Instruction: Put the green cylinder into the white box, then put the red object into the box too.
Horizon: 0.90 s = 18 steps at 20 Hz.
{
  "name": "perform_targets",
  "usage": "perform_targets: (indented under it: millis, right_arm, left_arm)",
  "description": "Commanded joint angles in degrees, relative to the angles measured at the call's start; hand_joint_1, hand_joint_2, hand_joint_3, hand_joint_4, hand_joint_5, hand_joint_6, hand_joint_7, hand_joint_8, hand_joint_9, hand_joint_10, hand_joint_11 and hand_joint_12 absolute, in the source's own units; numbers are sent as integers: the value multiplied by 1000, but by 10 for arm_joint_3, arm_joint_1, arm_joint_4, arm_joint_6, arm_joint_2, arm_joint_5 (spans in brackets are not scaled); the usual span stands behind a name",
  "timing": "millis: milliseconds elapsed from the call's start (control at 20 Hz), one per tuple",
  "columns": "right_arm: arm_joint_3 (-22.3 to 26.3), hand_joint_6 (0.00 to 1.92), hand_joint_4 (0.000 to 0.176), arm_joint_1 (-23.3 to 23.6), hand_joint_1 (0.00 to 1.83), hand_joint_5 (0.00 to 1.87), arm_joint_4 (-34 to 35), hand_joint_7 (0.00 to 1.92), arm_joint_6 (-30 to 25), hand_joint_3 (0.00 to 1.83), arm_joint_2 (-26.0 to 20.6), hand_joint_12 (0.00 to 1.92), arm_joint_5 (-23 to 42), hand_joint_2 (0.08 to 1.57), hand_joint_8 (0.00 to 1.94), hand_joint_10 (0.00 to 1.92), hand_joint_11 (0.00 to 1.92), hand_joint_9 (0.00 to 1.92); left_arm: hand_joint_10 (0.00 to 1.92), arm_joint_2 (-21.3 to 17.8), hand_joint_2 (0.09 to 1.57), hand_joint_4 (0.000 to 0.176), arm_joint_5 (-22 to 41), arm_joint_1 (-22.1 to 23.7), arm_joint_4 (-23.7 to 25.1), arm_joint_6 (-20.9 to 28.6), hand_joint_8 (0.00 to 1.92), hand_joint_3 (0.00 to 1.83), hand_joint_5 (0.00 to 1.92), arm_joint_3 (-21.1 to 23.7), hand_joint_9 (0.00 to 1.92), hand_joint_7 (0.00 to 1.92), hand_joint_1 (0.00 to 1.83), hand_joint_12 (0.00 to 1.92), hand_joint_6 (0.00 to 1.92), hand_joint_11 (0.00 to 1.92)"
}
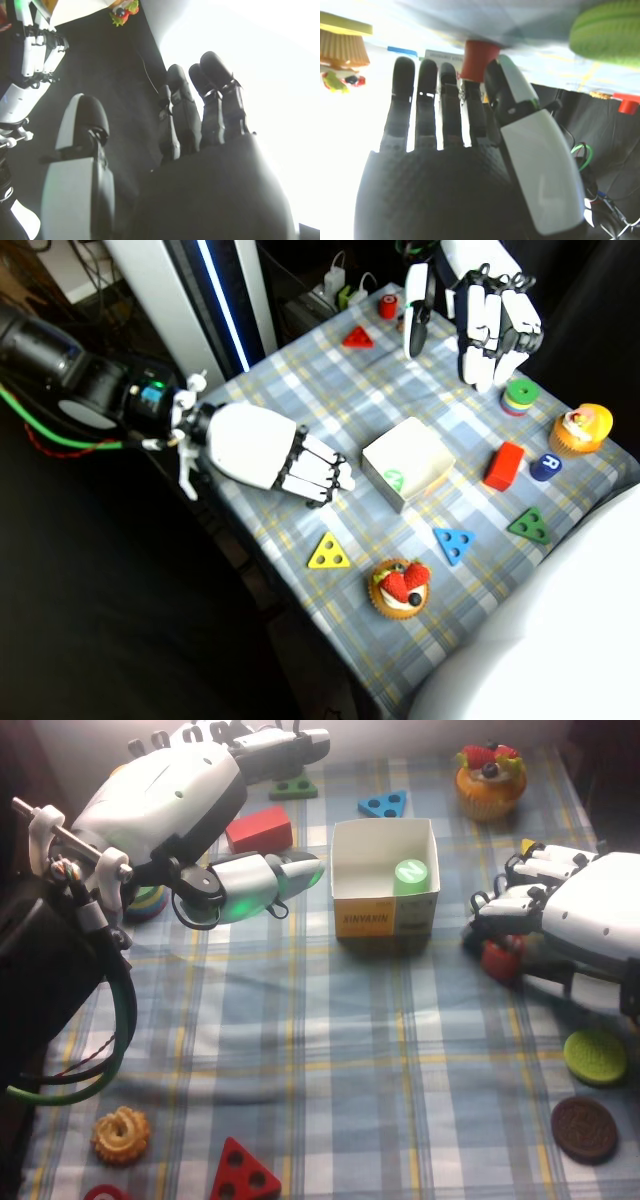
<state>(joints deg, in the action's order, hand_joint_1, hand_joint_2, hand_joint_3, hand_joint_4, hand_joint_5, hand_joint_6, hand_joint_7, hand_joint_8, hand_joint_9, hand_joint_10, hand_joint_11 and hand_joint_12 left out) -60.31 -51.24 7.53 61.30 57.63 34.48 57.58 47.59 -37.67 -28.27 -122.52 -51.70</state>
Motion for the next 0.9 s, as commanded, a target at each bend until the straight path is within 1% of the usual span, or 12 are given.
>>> perform_targets:
  millis: [0,50,150,200,300,350,500,600,650,700,750,850]
  right_arm:
    - [-2,1444,0,10,1155,625,-1,817,-2,0,3,1803,57,1261,1317,1325,0,349]
    - [-4,1427,0,10,1171,661,0,870,-2,0,4,1802,55,1238,1261,1321,0,411]
    - [-5,1454,0,10,1164,628,2,847,-2,3,4,1730,56,1249,1322,1303,0,425]
    - [-4,1362,0,10,1189,658,2,882,-2,0,4,1749,58,1233,1321,1317,0,451]
    - [1,1418,0,10,1152,637,2,797,-3,3,-6,1905,72,1262,1433,1494,0,355]
    - [6,1491,0,10,1115,601,1,715,-6,5,-14,1918,81,1299,1536,1623,0,281]
    - [24,1383,0,10,1127,669,-16,693,-29,1,-44,1921,126,1288,1593,1766,97,325]
    - [29,1430,3,11,1116,651,-28,701,-50,1,-58,1921,152,1290,1551,1748,33,328]
    - [33,1426,4,17,1107,651,-30,668,-50,3,-64,1921,159,1299,1593,1729,54,323]
    - [35,1385,0,25,1119,661,-35,687,-50,0,-69,1921,163,1293,1600,1731,117,366]
    - [36,1382,0,35,1128,656,-42,705,-50,0,-72,1921,164,1290,1595,1776,218,441]
    - [31,1355,0,55,1143,672,-50,744,-50,0,-72,1921,164,1274,1550,1769,271,464]
  left_arm:
    - [1007,-2,1186,47,65,3,21,2,8,2,366,2,16,491,826,1515,0,0]
    - [991,-2,1185,44,65,3,20,2,6,0,368,2,17,486,835,1494,1,0]
    - [983,-3,1191,39,67,1,19,2,2,3,363,2,15,478,827,1488,0,0]
    - [964,-3,1193,50,68,0,19,2,1,2,367,2,15,477,823,1466,1,0]
    - [966,-5,1193,46,68,-2,18,2,3,0,371,2,26,482,824,1503,3,0]
    - [945,-6,1199,60,68,-3,17,2,1,1,367,2,23,478,798,1467,0,0]
    - [959,-8,1203,52,71,-10,11,2,3,1,375,4,33,484,788,1481,3,0]
    - [997,-9,1207,56,73,-14,7,2,7,1,375,4,35,496,759,1529,2,0]
    - [1060,-9,1208,47,75,-17,4,2,14,0,378,5,39,515,748,1580,2,0]
    - [1101,-10,1205,59,77,-20,2,2,11,0,378,7,16,511,750,1605,1,0]
    - [1198,-11,1204,46,80,-23,-1,2,18,0,388,8,13,525,762,1685,4,0]
    - [1155,-12,1209,29,82,-28,-7,2,15,1,382,9,8,519,775,1651,3,0]
